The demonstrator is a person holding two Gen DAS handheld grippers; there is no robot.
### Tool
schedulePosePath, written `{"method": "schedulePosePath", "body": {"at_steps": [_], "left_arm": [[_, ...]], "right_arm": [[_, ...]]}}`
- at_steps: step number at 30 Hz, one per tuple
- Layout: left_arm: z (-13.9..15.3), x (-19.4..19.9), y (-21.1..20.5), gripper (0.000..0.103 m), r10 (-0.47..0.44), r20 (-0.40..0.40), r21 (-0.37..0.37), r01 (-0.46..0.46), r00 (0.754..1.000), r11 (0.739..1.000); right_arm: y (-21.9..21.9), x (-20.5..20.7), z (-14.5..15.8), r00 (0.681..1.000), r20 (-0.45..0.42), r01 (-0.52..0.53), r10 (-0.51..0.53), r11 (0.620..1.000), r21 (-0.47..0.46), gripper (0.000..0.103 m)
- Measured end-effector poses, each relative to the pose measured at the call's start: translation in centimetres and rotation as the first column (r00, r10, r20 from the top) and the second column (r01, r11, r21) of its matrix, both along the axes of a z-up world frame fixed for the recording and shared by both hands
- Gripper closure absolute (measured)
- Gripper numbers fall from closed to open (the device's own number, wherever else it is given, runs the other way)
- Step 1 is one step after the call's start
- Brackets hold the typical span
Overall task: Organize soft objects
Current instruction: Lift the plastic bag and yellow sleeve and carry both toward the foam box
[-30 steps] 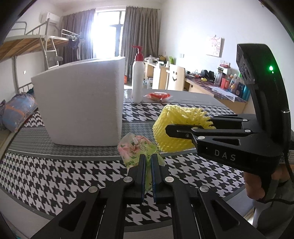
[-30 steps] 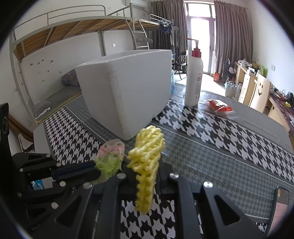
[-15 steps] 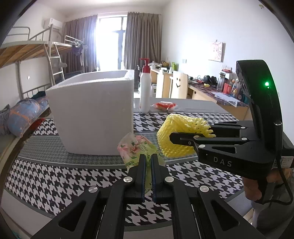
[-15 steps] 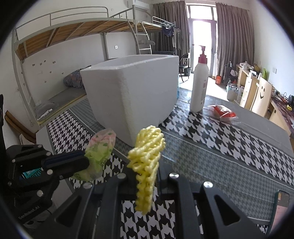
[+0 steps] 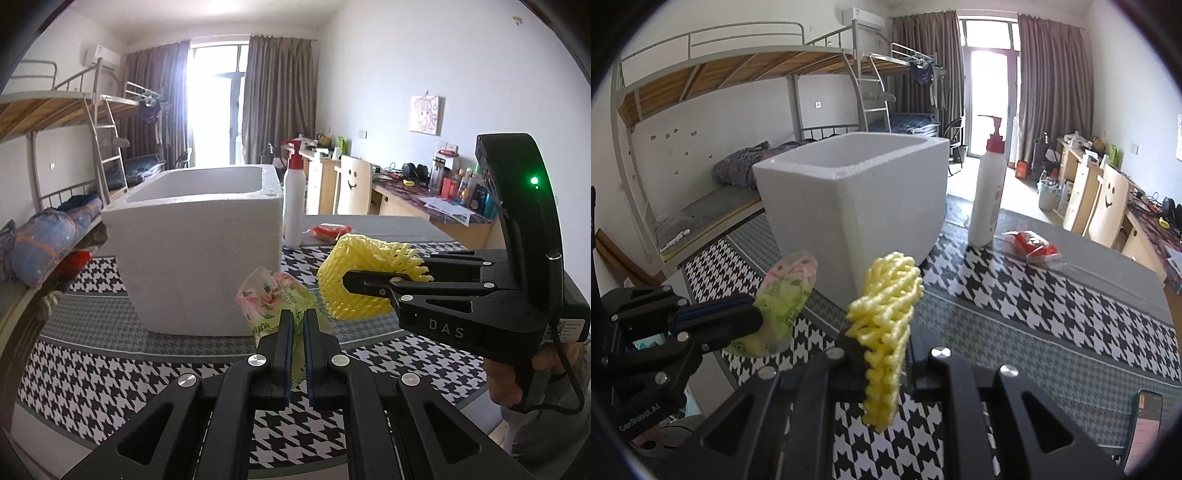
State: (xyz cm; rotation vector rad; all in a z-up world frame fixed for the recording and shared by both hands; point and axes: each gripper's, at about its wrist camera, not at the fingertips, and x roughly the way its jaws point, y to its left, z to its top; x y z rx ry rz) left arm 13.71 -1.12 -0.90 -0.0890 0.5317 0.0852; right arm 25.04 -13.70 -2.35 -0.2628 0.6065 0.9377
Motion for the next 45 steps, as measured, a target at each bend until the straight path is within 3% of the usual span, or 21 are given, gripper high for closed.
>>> {"method": "schedulePosePath", "body": {"at_steps": [28, 45], "left_arm": [[3.1, -1.9, 2.3, 0.097, -0.103, 0.082, 0.037, 0.101, 0.991, 0.994], [5.2, -1.5, 3.3, 0.097, -0.123, 0.136, 0.055, 0.116, 0.983, 0.992]], "right_arm": [[0.9, -2.4, 3.5, 0.986, 0.086, 0.137, -0.142, 0.989, 0.059, 0.085], [2.1, -2.8, 5.7, 0.977, 0.14, 0.149, -0.161, 0.984, 0.092, 0.085]]}}
